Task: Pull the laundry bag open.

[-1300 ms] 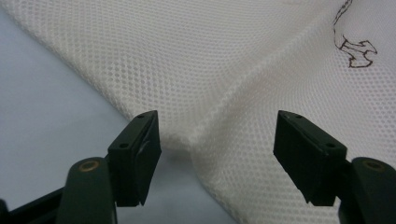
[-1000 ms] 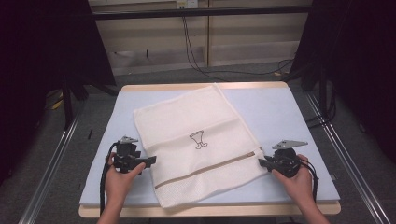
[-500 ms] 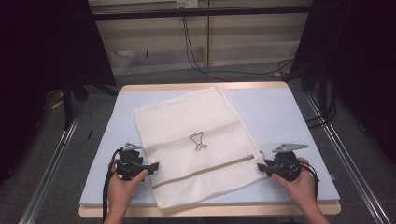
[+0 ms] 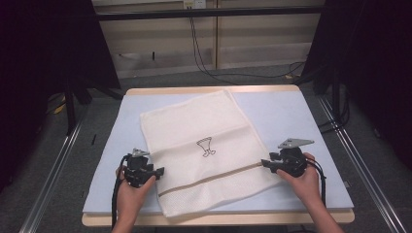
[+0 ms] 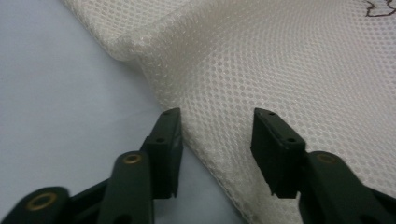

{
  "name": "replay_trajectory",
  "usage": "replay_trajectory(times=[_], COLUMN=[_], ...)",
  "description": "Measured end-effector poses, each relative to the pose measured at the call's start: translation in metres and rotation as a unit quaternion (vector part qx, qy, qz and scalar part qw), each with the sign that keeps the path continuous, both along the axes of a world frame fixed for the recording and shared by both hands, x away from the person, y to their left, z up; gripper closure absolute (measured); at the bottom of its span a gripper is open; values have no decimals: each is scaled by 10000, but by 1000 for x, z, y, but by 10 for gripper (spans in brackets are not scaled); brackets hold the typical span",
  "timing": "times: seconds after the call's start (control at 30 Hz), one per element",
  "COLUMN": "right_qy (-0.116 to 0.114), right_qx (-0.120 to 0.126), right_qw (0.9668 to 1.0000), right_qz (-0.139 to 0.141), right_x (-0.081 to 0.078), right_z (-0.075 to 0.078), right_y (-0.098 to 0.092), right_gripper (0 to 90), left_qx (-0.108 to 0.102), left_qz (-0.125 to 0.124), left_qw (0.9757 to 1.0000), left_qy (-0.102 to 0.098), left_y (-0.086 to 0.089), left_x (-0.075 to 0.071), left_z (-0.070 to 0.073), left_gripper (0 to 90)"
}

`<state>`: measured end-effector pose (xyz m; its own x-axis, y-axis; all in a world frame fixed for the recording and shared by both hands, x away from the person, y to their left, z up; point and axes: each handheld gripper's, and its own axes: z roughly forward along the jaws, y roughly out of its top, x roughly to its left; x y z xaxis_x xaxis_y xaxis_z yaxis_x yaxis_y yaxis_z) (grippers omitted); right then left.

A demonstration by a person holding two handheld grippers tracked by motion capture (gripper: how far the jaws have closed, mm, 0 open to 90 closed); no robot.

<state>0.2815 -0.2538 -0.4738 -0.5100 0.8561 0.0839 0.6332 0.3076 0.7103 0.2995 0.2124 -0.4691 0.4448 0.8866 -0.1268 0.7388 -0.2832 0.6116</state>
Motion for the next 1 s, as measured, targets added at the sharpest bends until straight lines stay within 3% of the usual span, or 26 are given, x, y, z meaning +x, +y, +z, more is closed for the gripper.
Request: replay_trajectory(times=[0.13, 0.3, 0.4, 0.53, 0.63, 0.73, 0.8, 0.87, 0.93, 1.0], right_qy=[105, 281, 508, 377, 48, -7, 122, 147, 506, 358], right_qx=[-279, -73, 380, 122, -125, -219, -125, 126, 584, 505], right_qw=[9996, 9996, 9978, 9986, 9998, 9996, 9992, 9992, 9968, 9979], right_qz=[19, 49, 181, 341, 145, -153, -351, -360, -212, -211], right_x=[-3, -8, -13, -19, -17, -13, -11, -9, -8, -9], right_z=[2, 3, 1, 3, 7, 6, 2, -2, -7, -8], right_y=[2, -3, -2, 8, 5, -4, -7, -8, -5, -4], right_gripper=[789, 897, 900, 900, 771, 709, 689, 649, 631, 709], left_qx=[-106, -124, -137, -153, -148, -121, -53, -20, -81, -49], left_qz=[-11, -107, -117, -61, -49, -15, 37, 37, 91, 91], left_qw=[9999, 9996, 9996, 9996, 9996, 9998, 9999, 10000, 9999, 9999], left_qy=[62, 207, 201, 233, 223, 169, 100, 49, -31, -70], left_y=[1, 0, -1, 1, 6, 12, 13, 12, 10, 13], left_x=[7, 23, 34, 49, 56, 60, 61, 60, 58, 57], left_z=[0, 1, 1, 1, 1, 1, 1, 2, 3, 5], left_gripper=[696, 797, 806, 833, 839, 839, 839, 839, 838, 837])
